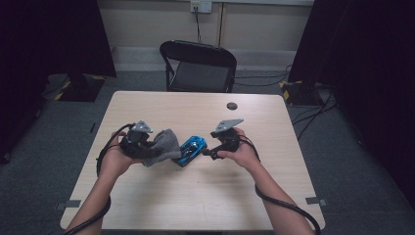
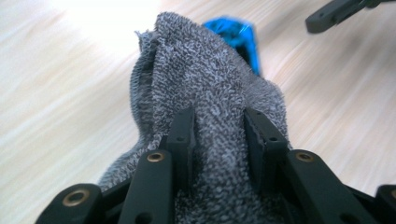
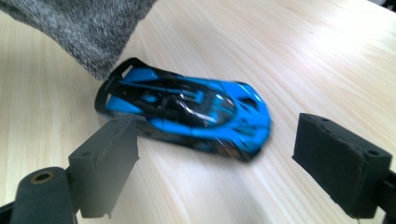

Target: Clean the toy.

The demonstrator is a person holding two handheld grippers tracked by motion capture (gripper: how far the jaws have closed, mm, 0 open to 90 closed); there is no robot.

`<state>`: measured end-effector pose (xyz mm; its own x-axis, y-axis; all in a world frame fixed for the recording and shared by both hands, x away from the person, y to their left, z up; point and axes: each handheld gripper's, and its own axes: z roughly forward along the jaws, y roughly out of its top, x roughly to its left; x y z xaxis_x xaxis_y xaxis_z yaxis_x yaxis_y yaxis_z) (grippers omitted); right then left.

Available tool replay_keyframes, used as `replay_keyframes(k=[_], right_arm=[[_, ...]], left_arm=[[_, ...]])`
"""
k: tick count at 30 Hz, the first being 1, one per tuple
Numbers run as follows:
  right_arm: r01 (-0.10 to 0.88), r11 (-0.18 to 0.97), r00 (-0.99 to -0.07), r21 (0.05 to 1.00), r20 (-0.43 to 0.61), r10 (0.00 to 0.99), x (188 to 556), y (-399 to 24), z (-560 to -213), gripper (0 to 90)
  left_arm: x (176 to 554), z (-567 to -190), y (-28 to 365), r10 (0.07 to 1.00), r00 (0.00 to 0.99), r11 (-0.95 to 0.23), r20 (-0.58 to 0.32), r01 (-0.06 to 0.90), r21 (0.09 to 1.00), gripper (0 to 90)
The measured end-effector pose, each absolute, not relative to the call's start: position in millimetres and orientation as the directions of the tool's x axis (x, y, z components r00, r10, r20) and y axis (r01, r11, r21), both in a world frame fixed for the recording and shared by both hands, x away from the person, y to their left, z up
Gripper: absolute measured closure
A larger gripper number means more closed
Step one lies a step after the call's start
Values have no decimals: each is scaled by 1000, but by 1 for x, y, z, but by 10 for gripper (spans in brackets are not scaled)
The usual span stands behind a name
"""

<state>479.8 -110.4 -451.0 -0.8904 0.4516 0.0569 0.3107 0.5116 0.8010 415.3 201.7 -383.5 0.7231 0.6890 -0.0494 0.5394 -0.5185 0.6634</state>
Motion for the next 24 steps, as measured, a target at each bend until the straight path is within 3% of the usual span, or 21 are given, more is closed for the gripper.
replay_keyframes(k=[9,24], right_arm=[[353,485,-855,800,66,515,472,-168,-438,137],[389,448,-815,805,74,574,459,-242,-441,141]], left_arm=[[425,-369,138,608,792,-552,-56,473,687,661],[435,-404,47,488,870,-618,-77,407,673,662]])
